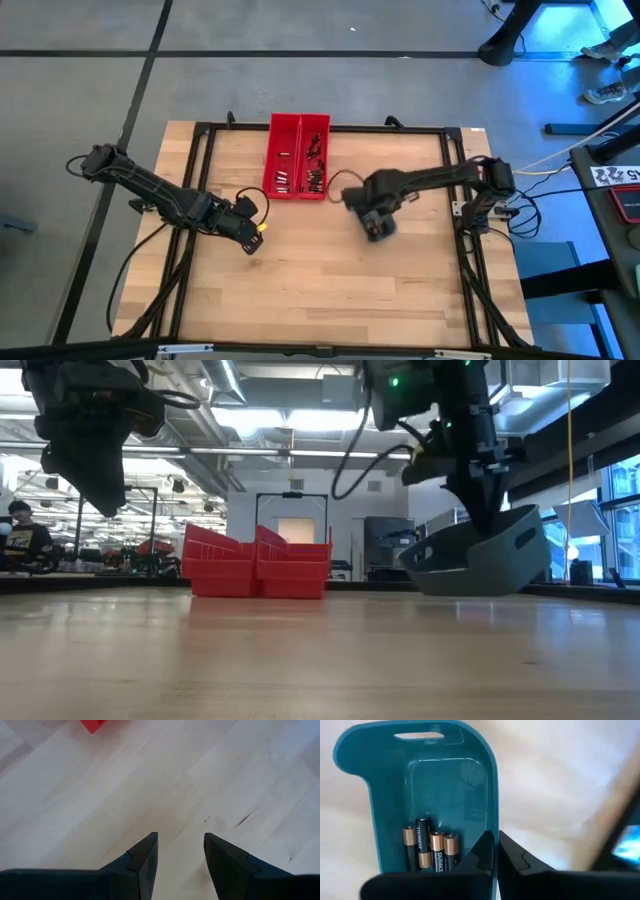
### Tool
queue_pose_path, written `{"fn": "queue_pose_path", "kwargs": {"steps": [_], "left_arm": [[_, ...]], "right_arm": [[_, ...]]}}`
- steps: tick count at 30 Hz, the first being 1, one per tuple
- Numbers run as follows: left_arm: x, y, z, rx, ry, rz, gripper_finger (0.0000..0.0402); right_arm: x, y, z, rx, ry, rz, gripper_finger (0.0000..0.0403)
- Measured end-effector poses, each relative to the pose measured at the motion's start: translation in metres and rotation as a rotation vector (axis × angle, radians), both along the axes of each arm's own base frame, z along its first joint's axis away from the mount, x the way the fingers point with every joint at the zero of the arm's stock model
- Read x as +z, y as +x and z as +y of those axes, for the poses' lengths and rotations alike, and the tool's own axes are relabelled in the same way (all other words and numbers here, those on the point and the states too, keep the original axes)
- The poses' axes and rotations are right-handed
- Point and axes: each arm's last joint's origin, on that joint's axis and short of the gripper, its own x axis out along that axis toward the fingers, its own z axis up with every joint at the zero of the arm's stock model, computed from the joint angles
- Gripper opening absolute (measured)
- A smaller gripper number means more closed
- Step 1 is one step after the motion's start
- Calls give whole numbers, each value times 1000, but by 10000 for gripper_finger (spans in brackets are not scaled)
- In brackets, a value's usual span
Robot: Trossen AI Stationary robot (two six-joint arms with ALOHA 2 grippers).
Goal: Sort batteries
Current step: Move the bins to the top center of the table
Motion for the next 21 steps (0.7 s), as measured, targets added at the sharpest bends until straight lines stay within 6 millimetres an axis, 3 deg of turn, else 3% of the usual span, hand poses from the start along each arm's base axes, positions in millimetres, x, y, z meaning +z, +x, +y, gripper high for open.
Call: {"fn": "queue_pose_path", "kwargs": {"steps": [9, 15, 21], "left_arm": [[0, 0, 0, 4, 7, -2, 149], [0, 0, 0, 4, 7, -2, 149], [-1, -1, 2, 11, 14, 17, 149]], "right_arm": [[4, -9, -90, -71, -54, -38, 3], [4, -14, -155, -214, -122, -218, 2], [5, -14, -204, -334, -191, -451, 2]]}}
